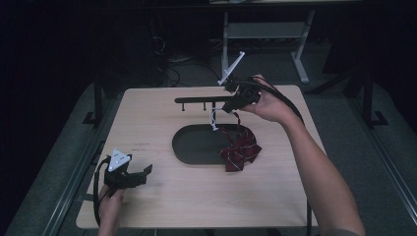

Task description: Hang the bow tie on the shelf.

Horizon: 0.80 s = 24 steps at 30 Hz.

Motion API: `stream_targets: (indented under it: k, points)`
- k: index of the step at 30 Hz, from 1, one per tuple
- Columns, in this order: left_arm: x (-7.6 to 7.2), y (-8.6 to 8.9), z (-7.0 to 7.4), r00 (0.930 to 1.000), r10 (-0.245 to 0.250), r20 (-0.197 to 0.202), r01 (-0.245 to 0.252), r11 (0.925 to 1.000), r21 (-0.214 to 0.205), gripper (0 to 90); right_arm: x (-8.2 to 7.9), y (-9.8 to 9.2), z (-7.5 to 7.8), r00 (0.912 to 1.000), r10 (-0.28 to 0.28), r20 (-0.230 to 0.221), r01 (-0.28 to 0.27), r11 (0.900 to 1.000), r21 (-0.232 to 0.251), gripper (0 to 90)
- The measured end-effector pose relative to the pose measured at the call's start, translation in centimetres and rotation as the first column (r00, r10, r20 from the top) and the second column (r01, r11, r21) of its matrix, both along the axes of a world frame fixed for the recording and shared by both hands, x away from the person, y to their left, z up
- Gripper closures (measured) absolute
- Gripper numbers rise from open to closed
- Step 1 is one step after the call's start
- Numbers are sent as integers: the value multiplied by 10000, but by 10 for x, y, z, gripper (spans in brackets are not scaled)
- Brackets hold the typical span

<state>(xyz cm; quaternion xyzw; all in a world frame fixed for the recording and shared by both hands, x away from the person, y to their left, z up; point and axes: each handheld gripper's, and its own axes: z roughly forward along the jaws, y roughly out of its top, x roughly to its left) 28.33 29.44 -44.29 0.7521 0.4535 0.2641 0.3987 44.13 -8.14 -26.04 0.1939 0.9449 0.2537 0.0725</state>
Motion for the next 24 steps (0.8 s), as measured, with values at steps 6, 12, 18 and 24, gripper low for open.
stream_targets:
  k: [6, 12, 18, 24]
  points:
    - [0, 0, 0, 10000, -8, -4, 8, 10000, 2, 135, 7, 0, 2, 9999, -154, 27, 154, 9998, -82, 867]
    - [0, 0, 0, 10000, -1, 12, 1, 10000, -34, 135, 14, -2, 6, 9992, -386, 33, 386, 9992, -44, 868]
    - [0, 0, 0, 10000, -10, -9, 10, 10000, -14, 135, 22, -5, 4, 9982, -599, 17, 599, 9982, -54, 867]
    - [0, 0, 0, 10000, -9, -20, 8, 10000, -36, 135, 29, -6, 0, 9967, -816, -20, 816, 9965, -154, 867]
